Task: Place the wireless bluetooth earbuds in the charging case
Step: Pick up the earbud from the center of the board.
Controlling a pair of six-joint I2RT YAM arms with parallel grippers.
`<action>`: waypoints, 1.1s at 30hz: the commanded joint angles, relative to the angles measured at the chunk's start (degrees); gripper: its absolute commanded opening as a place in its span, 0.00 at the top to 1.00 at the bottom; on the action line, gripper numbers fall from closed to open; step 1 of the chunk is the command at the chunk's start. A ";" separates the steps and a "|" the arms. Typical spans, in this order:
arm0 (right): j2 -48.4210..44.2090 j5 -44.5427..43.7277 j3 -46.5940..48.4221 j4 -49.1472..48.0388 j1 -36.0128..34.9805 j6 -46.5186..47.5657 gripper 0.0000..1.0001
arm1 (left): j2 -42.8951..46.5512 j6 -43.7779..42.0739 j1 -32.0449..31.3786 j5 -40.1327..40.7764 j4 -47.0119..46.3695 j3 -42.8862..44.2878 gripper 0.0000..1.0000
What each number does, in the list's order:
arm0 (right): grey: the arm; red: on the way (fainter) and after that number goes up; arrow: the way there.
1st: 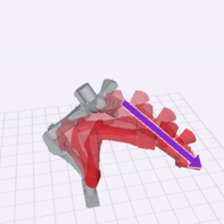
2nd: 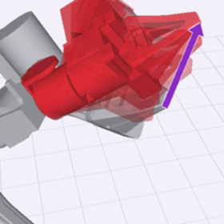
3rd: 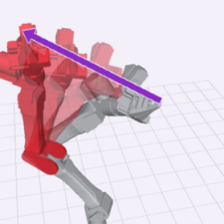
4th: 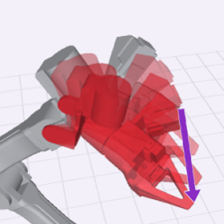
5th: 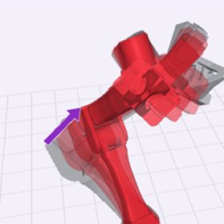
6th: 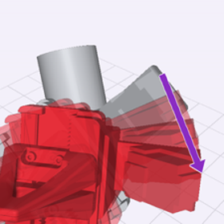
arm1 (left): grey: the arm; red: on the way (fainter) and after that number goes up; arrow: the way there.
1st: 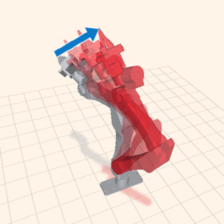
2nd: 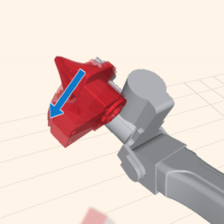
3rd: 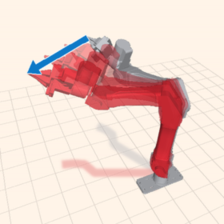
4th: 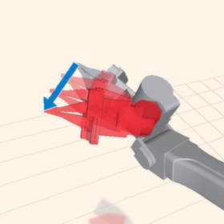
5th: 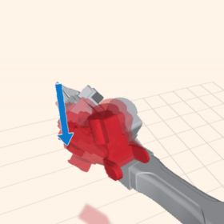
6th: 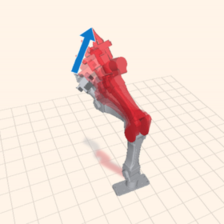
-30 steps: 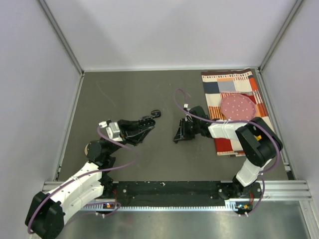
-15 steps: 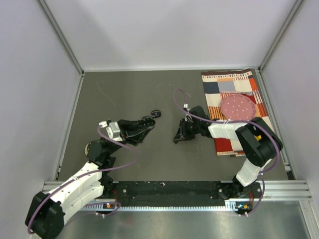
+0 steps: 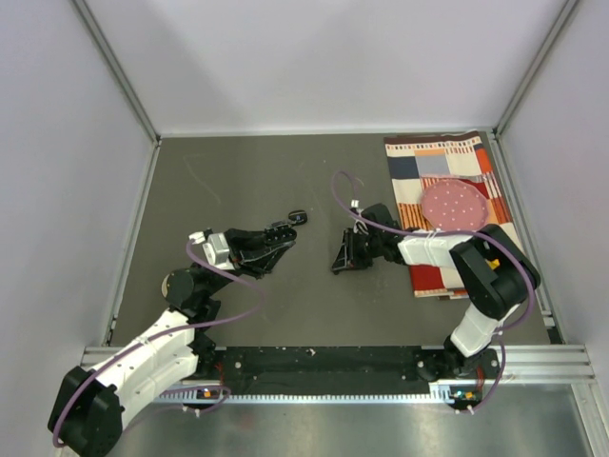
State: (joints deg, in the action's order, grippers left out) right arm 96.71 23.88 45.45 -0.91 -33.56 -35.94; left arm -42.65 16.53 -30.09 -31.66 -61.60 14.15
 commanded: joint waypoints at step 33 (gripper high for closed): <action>-30.16 3.80 7.28 6.27 0.08 24.85 1.00 | -1.11 -0.45 0.20 -2.17 -1.85 1.31 1.00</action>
State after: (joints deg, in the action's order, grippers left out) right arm 74.83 24.84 48.60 5.67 -33.56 -22.98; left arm -43.31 16.51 -30.09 -31.86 -61.25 14.15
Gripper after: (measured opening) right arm 0.013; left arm 0.348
